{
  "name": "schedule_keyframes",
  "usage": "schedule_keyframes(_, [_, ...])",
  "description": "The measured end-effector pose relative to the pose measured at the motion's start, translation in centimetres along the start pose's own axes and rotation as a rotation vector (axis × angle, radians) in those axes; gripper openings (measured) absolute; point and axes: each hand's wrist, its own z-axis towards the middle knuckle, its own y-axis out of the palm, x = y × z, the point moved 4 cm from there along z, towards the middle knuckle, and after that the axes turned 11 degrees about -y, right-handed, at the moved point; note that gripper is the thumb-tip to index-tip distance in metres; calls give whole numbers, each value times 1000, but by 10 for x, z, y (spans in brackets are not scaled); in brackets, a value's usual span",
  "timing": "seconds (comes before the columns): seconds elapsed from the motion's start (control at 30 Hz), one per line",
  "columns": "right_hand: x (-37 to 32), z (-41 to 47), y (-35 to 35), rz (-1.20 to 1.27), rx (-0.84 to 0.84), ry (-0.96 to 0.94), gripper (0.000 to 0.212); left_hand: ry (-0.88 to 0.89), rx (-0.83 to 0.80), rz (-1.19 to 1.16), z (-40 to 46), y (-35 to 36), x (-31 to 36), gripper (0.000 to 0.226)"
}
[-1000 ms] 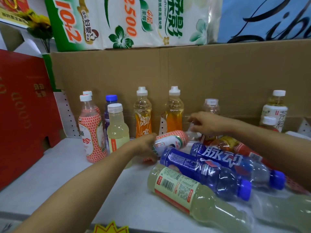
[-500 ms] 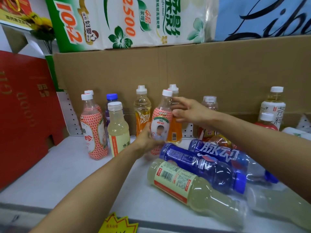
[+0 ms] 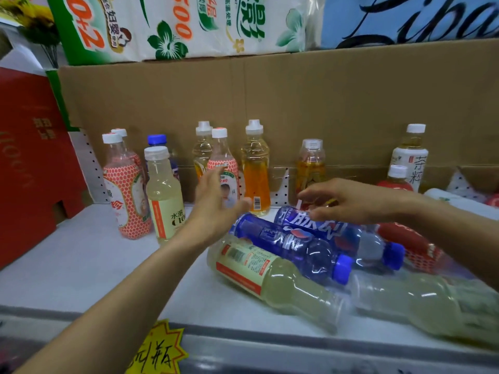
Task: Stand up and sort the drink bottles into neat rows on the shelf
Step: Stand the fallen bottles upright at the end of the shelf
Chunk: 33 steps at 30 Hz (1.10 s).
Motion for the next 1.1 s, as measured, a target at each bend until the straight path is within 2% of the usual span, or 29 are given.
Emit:
schedule_keyframes(0.07, [5, -10, 1, -46, -27, 16, 53, 139, -174, 177, -31, 18, 26, 88])
schedule_keyframes(0.13, [9, -20, 1, -112, -71, 57, 58, 142, -372, 284, -47, 40, 38, 94])
schedule_keyframes(0.2, [13, -32, -2, -163, -103, 122, 66, 113, -464, 356, -49, 53, 44, 97])
schedule_keyframes(0.37, [24, -58, 8, -267, -225, 318, 75, 45, -549, 585, -38, 63, 58, 90])
schedule_keyframes(0.5, [32, -61, 19, -262, -203, 308, 86, 63, -583, 706, -33, 63, 64, 79])
schedule_keyframes(0.6, [34, -64, 16, -240, -181, 306, 84, 79, -589, 708, -32, 61, 63, 77])
schedule_keyframes(0.73, [32, -66, -11, -211, -100, 312, 66, 132, -546, 654, -33, 54, 55, 73])
schedule_keyframes(0.87, [7, -49, -52, -223, 54, 244, 42, 178, -488, 625, -34, 46, 40, 72])
schedule_keyframes(1.1, [-28, 26, -74, -129, 474, 73, 43, 212, -429, 562, -37, 35, 25, 67])
